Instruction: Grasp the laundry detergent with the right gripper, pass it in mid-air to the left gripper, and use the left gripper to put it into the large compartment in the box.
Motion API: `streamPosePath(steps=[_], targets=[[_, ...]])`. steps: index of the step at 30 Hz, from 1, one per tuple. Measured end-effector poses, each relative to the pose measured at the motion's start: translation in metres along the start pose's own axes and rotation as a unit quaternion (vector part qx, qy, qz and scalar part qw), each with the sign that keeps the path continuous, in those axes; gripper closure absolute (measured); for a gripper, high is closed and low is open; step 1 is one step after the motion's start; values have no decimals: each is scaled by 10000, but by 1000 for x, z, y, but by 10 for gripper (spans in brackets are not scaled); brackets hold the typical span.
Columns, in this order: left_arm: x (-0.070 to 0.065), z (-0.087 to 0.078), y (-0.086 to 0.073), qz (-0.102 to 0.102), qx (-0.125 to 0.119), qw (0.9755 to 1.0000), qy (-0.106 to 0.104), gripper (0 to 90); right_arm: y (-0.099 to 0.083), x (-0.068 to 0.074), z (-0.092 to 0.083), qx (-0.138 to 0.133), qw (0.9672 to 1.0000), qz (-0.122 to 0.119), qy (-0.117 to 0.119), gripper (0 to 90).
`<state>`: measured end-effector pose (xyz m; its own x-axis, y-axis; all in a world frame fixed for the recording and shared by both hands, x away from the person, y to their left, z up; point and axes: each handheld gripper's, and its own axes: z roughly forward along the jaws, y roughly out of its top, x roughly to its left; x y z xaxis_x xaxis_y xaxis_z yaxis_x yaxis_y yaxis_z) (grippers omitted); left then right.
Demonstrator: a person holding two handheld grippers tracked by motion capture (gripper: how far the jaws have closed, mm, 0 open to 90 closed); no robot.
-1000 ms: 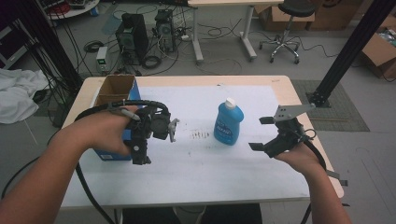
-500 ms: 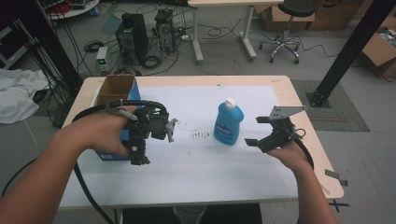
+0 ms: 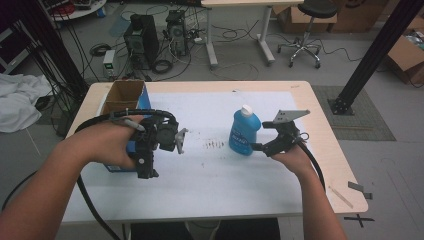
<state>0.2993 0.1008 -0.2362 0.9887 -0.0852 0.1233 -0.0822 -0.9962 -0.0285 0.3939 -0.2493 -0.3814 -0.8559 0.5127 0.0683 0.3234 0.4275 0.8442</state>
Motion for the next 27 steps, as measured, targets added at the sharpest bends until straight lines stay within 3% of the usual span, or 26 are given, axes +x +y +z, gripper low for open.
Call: streamPosePath(steps=[13,27], targets=[[-7,-5,0,44,-43,9999,101,1,-7,-3,31,-98,9999,90,105,0],[-8,-3,-3,2,-35,9999,101,1,-14,-2,51,-364,9992,165,18,0]])
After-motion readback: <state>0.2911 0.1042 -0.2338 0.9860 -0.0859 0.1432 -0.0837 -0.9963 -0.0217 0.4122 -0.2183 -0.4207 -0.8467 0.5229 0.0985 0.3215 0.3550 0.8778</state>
